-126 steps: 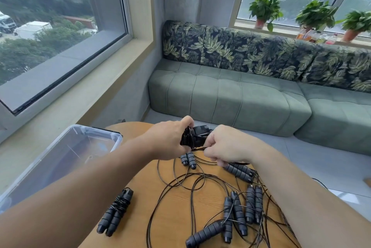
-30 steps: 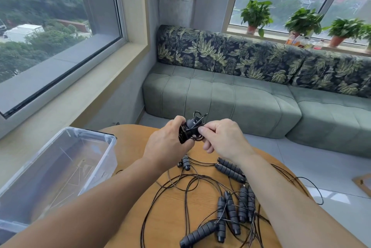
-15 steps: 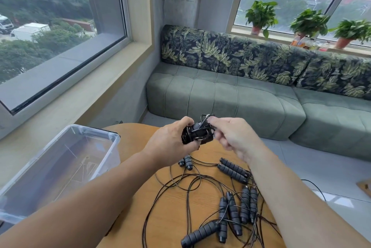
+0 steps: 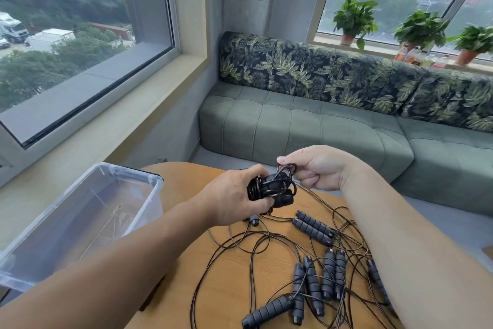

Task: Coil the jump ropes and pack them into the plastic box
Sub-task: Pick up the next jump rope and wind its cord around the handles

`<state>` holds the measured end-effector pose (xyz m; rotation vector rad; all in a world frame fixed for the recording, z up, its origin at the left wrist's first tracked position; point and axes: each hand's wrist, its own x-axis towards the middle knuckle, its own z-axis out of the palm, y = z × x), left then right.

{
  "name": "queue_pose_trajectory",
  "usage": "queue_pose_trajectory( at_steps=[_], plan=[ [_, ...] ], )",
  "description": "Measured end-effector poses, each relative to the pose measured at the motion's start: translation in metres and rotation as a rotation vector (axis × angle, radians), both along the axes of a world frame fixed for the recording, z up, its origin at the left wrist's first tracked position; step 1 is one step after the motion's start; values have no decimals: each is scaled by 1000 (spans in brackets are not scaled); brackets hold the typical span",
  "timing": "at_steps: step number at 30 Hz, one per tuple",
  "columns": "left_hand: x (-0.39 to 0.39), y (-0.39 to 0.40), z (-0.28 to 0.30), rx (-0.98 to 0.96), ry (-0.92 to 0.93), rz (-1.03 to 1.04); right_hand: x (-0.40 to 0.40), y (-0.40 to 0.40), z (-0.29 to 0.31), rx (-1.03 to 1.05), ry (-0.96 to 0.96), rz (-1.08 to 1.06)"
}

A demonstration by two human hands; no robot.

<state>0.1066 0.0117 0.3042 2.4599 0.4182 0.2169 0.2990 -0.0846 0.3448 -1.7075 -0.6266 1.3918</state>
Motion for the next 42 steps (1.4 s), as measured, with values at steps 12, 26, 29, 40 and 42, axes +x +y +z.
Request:
queue_pose_trajectory(
  at_steps=[12,26,29,40,42],
  plan=[
    [10,-2,-1,1,92,-75,-9,26,-2,151,-204,70],
    [5,10,-26,-424,-50,160,-17,10,-68,63,422,-153],
    [8,14,-29,-486,-70,146,-20,15,-71,104,404,-196],
    [11,26,-41,-1238,-138,435,-51,17,-86,45,308,-408],
    [10,31,-44,-1334,-100,426,-60,19,-87,93,239,-396]
  ],
)
